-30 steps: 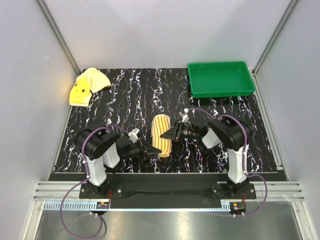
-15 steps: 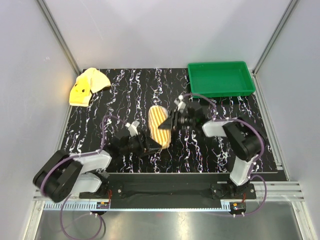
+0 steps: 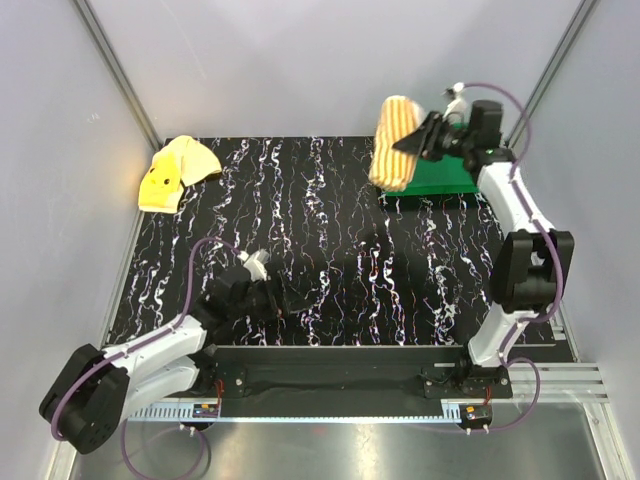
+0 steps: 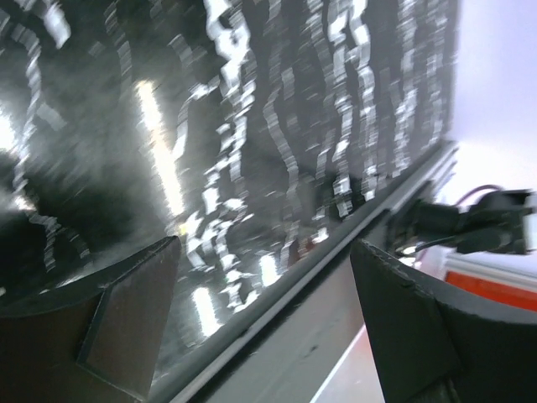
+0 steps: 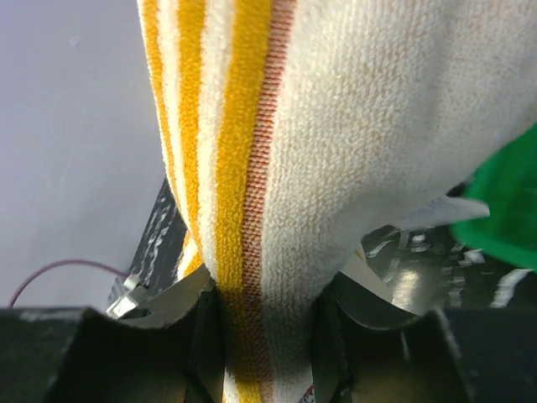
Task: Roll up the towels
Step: Place the rolled towel into the container
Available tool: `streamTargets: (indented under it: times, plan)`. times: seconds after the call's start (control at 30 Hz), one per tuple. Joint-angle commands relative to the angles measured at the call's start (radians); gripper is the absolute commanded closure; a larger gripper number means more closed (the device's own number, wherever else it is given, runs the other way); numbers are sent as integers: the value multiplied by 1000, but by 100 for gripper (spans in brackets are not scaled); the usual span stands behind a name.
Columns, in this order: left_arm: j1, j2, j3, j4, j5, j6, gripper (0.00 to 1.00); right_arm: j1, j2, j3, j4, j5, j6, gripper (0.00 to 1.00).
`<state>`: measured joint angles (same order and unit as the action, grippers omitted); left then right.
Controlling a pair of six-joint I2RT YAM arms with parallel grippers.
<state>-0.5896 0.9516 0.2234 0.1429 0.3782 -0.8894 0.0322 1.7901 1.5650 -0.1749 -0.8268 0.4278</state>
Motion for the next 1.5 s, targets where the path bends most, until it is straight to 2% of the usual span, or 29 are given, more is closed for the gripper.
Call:
streamTargets:
  times: [0.0, 0.03, 0.1, 0.13, 0.2, 0.3, 0.37, 0.57, 0.67, 0.87, 0.97, 1.03, 1.13, 1.17, 1.23, 1.27, 1.33, 1.37, 1.43, 1.47]
  plan:
    - [-1, 24, -22, 37, -27, 61, 14, -97, 109, 168, -135, -66, -70, 64]
    - [-1, 29, -30, 38, -27, 72, 14, -113, 186, 288, -220, -66, -117, 64]
    - [-3, 41, -45, 63, -35, 93, 14, -123, 305, 416, -360, -43, -197, 63]
    - [-1, 45, -62, 72, -39, 99, 14, -130, 346, 546, -401, -32, -219, 63]
    - [-1, 74, -85, 128, -36, 102, 14, -155, 473, 680, -506, -11, -254, 62]
    - [-3, 128, -88, 175, -27, 115, 14, -202, 647, 989, -596, -15, -250, 61]
    - [-1, 151, -87, 190, -32, 119, 14, -230, 722, 1075, -615, -17, -236, 60]
    - [-1, 228, -76, 233, -24, 130, 14, -307, 854, 1090, -555, -35, -219, 57]
    - [-3, 254, -68, 238, -25, 127, 15, -316, 908, 1122, -604, 34, -271, 56]
    - [-3, 263, -62, 238, -41, 119, 14, -318, 962, 1130, -627, 267, -351, 53]
    - [-3, 277, -53, 231, -47, 118, 15, -340, 986, 1147, -577, 256, -331, 52]
    - [-1, 283, -47, 230, -48, 118, 15, -353, 985, 1126, -532, 218, -307, 51]
    - [-1, 297, -38, 227, -51, 118, 15, -368, 993, 1136, -448, -41, -265, 50]
    - [-3, 305, -36, 228, -53, 118, 15, -367, 994, 1144, -431, -181, -252, 50]
    - [-1, 309, -33, 228, -56, 118, 15, -367, 994, 1136, -316, -309, -143, 49]
    - [-1, 311, -32, 230, -59, 116, 15, -365, 987, 1124, -194, -409, -32, 50]
    - [-1, 317, -29, 231, -61, 116, 15, -344, 976, 1063, -39, -497, 101, 51]
    - [-3, 320, -27, 233, -62, 116, 15, -331, 964, 1041, 107, -556, 220, 51]
    - [-3, 325, -27, 234, -64, 116, 15, -301, 963, 1021, 204, -592, 294, 50]
    - [-1, 328, -25, 236, -65, 115, 15, -295, 976, 1026, 298, -619, 389, 50]
